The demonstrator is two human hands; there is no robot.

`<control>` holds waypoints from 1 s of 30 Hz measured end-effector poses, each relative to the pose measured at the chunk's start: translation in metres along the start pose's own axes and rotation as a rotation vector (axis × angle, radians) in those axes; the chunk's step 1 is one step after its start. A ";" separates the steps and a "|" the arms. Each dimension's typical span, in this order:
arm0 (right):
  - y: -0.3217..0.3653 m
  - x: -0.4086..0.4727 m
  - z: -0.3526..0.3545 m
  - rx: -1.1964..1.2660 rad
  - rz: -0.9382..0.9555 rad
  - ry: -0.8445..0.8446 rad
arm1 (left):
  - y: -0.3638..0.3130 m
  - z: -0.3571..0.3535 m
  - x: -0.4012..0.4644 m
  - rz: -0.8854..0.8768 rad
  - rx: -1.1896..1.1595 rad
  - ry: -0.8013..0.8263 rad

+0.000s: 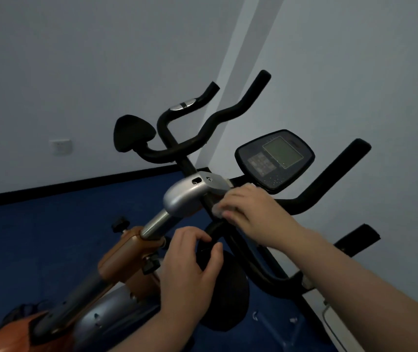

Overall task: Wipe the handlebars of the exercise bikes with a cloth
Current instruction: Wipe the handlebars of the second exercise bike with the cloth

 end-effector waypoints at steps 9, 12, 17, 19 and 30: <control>-0.012 0.014 -0.006 0.031 -0.097 0.109 | -0.001 0.001 -0.001 0.006 -0.038 0.004; 0.021 0.018 -0.027 0.037 0.006 0.136 | 0.000 0.000 -0.001 0.006 -0.032 0.007; -0.018 0.013 -0.002 0.043 -0.086 0.129 | -0.001 0.000 0.000 0.001 -0.036 0.014; 0.003 0.018 -0.011 0.031 -0.040 0.099 | 0.000 0.000 0.000 0.010 -0.046 0.008; 0.008 -0.029 0.011 -0.001 0.048 -0.273 | -0.003 0.003 0.000 0.041 -0.089 0.031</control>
Point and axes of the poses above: each hand's wrist, its own x-axis towards the middle knuckle, its own z-axis out of the back of the hand, y = z × x, the point moved 10 cm from there along x, towards the middle knuckle, and after that the axes turned 5 degrees about -y, right-handed, at the moved point
